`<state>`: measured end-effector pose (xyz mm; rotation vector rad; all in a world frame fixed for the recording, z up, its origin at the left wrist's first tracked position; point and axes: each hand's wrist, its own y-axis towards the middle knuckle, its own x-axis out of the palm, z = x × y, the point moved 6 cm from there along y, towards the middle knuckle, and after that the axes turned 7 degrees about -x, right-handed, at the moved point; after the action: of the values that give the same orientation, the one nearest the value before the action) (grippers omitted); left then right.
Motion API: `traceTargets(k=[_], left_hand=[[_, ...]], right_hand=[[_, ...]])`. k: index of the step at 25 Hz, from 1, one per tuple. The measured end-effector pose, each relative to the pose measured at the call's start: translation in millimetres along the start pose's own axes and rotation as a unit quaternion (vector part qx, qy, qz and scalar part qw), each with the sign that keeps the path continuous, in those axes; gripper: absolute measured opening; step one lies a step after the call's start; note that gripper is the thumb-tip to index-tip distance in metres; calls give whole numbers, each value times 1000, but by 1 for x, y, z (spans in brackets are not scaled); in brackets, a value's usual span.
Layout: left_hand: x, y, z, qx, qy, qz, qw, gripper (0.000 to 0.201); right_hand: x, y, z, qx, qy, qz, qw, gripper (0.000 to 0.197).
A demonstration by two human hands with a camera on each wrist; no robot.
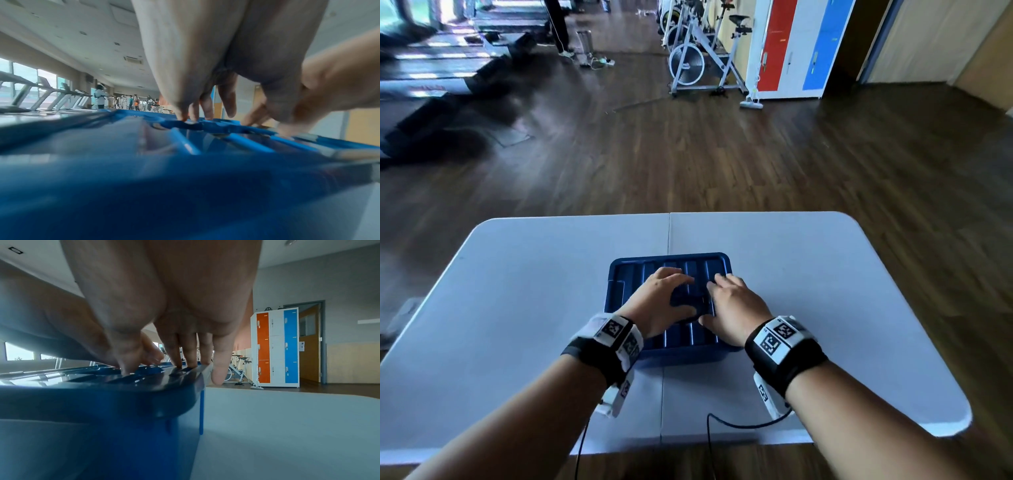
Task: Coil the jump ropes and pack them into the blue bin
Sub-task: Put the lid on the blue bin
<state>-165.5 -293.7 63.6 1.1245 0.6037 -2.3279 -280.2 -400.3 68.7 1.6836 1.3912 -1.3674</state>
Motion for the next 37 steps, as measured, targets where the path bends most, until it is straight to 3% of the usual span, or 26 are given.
traceTargets(k=[2,3,4,6,8,10,13,16,23,26,29,33,37], left_hand=[[-25,-9,-32,-44,-1,121,992,67],[-34,-14,-54,-99,-7,155,983,70],[-38,-17,-79,-170,-30,157,972,74],[-31,-22,-118,-302,-133,84,940,75],[-22,-26,-130,-345,-286,32,893,54],[-29,-30,-129,-339,-356,28,870,25],[-49,-37,-126,-319,-360,35,876,9],[-57,-37,-127,-307,-352,32,884,15],[-42,-39,-139,-314,-391,-10,865,35],[-36,-32,-141,-322,-344,17,882,46],[-35,-34,-136,-291,-316,54,901,45],[-46,-48,-120,-211,-111,125,963,45],[-42,-74,-105,-136,-9,113,984,76]], right_hand=[[-1,-1,1,2,-14,-29,999,61],[-1,0,1,7,-16,-38,999,63],[-2,1,0,12,-18,-41,999,63],[0,4,-1,22,-22,-44,999,61],[1,6,-2,38,-25,-51,998,58],[1,6,-2,47,-26,-52,997,52],[-2,5,-5,50,-21,-44,998,42],[-3,4,-6,58,-20,-47,997,42],[-5,3,-9,63,-11,-52,997,58],[-2,4,-9,58,-4,-52,997,60],[-1,4,-6,51,0,-48,998,58],[0,-3,-2,29,51,16,998,68],[6,-29,27,28,95,92,991,93]])
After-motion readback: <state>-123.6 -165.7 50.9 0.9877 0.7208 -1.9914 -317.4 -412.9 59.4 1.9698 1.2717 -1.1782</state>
